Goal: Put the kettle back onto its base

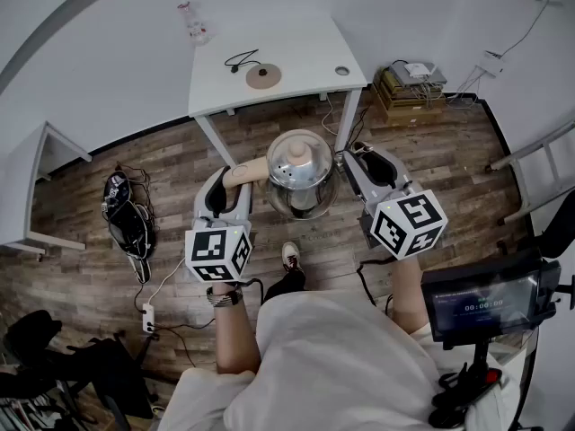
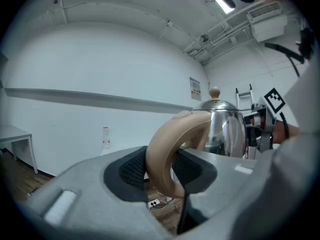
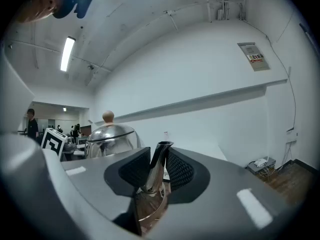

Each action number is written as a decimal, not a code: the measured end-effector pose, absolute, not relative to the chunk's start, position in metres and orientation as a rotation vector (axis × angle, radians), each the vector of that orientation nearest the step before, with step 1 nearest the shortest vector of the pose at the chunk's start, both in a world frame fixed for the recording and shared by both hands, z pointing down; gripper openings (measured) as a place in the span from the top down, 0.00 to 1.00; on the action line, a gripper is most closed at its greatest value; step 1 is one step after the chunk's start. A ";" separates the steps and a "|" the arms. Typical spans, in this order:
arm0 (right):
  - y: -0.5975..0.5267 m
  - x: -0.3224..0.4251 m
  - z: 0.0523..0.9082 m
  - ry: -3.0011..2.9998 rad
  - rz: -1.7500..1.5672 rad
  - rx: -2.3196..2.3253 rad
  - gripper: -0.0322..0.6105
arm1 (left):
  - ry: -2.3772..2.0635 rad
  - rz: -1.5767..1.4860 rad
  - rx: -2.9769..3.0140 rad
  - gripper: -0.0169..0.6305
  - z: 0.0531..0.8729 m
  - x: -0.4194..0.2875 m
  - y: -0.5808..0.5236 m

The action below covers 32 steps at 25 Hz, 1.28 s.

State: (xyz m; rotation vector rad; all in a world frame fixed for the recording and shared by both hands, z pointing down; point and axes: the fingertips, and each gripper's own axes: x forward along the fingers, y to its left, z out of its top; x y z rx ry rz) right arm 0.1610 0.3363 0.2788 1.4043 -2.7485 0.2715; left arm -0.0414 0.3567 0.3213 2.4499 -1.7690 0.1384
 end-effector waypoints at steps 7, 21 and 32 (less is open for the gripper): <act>0.334 0.158 0.276 -2.759 0.205 1.399 0.77 | -1.785 0.101 2.447 0.74 0.319 -0.044 0.355; 0.235 0.131 0.293 -2.757 0.361 1.394 0.79 | -1.750 0.118 2.407 0.74 0.337 -0.071 0.258; 0.164 0.099 0.316 -2.756 0.437 1.390 0.80 | -1.750 0.147 2.408 0.74 0.353 -0.104 0.185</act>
